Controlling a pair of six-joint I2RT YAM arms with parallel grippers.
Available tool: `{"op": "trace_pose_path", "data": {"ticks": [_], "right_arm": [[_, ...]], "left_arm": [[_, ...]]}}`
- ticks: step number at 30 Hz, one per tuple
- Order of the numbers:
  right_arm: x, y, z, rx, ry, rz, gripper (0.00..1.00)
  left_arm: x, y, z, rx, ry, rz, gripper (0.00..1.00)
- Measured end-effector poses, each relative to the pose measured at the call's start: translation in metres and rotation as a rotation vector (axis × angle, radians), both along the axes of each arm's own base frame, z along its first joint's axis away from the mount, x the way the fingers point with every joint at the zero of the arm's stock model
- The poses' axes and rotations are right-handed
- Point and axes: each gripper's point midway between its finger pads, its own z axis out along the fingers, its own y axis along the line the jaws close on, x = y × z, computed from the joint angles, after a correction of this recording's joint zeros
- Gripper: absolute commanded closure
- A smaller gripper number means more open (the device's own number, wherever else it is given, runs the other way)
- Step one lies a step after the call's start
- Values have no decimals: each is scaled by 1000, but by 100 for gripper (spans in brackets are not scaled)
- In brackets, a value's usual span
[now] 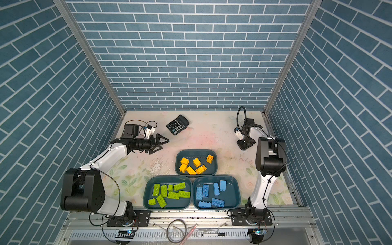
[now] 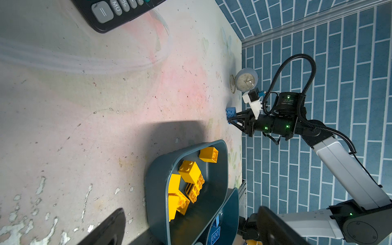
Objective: Sort the legos into containers by color
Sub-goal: 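Grasp the blue 2x2 brick with the right gripper, then carry the blue brick into the blue-filled bin and release it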
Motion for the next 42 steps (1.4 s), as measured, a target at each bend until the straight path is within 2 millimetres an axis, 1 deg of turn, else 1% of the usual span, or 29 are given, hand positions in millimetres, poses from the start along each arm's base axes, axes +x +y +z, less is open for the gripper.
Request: {"op": "trace_pose_path", "data": {"ticks": [2, 4, 7, 8, 10, 12, 13, 15, 17, 18, 21, 24, 26, 29, 32, 34, 37, 40, 42], "right_arm": [[-1, 2, 2, 10, 0, 0, 82], [-3, 7, 9, 37, -7, -2, 82], [-9, 19, 36, 102, -61, -10, 82], [-14, 27, 50, 133, -90, -10, 82], [-25, 45, 76, 187, -144, 5, 82], [-40, 72, 102, 246, -192, 46, 82], [-49, 86, 111, 273, -208, 67, 82], [-74, 116, 126, 339, -221, 112, 82], [-102, 142, 133, 397, -210, 149, 82], [-116, 151, 135, 424, -200, 156, 82], [-156, 167, 138, 489, -168, 147, 82], [-192, 178, 140, 535, -125, 126, 82], [-214, 182, 137, 549, -84, 112, 82], [-247, 181, 129, 541, -15, 74, 82], [-275, 172, 117, 510, 44, 31, 81], [-286, 168, 110, 478, 69, 11, 79], [-297, 166, 97, 429, 130, -15, 74], [-305, 160, 76, 350, 194, -47, 61], [-309, 154, 69, 319, 214, -66, 49]], "left_arm": [[0, 0, 0, 0, 0, 0, 2], [0, 0, 0, 0, 0, 0, 2], [1, 0, 1, 0, -3, 0, 2], [2, 0, 1, 0, -4, 0, 2], [2, 0, 1, -1, -3, 0, 2], [3, 0, 1, -2, 0, -1, 2], [3, 0, 0, -2, 2, -1, 2], [3, -1, -1, -3, 5, -2, 2], [3, -1, -1, -3, 4, -2, 2], [3, -1, -1, -3, 4, -2, 2], [3, -1, 0, -4, 4, -3, 2], [3, -1, 0, -7, 4, -5, 2], [2, -1, 0, -8, 5, -6, 2], [2, -1, 1, -9, 3, -7, 2], [1, -1, 3, -9, -4, -7, 2], [0, -1, 4, -10, -7, -7, 2], [-1, -1, 5, -9, -11, -6, 2], [-3, -1, 9, -10, -22, -6, 2], [-5, -1, 15, -11, -38, -6, 2]]}}
